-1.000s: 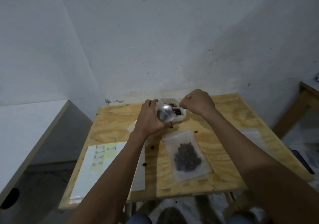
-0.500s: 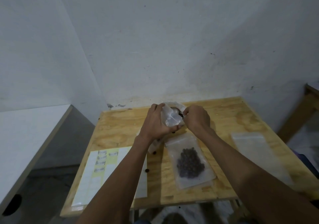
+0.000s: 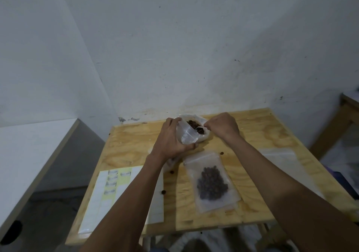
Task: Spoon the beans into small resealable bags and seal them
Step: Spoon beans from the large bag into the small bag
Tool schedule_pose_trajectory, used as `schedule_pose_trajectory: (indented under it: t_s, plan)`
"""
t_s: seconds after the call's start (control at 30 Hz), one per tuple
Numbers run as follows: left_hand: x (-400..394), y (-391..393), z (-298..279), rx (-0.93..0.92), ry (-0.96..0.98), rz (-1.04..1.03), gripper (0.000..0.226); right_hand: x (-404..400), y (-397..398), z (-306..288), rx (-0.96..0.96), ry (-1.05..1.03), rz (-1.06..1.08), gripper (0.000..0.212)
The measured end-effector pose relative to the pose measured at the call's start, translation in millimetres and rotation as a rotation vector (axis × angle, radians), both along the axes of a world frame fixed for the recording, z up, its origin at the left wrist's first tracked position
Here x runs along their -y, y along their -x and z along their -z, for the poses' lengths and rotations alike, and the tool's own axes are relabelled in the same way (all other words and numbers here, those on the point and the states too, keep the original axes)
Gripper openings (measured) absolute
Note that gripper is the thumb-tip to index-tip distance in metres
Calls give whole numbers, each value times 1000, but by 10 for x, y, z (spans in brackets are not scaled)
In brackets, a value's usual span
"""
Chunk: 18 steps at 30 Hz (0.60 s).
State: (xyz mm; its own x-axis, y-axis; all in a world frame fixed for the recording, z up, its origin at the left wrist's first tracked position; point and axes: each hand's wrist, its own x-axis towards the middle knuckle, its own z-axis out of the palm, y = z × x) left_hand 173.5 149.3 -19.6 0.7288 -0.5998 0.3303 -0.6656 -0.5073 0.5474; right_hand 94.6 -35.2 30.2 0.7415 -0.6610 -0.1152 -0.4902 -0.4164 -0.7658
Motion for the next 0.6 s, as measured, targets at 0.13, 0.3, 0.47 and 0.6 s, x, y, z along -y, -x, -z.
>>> schedule_pose_trajectory:
  t_s: [0.13, 0.3, 0.47, 0.6]
  plan:
    - [-33, 46, -23, 6, -13, -34, 116, 64, 80, -151, 12, 4, -15, 43]
    - [-31, 96, -61, -1, -33, -72, 120, 100, 129, -316, 16, 58, -53, 43]
    - [-8, 110, -65, 41, -25, -79, 106, 0, 165, -315, -25, 228, -206, 20]
    - [-37, 145, -49, 10, -29, -81, 114, -30, 223, -305, 17, 409, -60, 24]
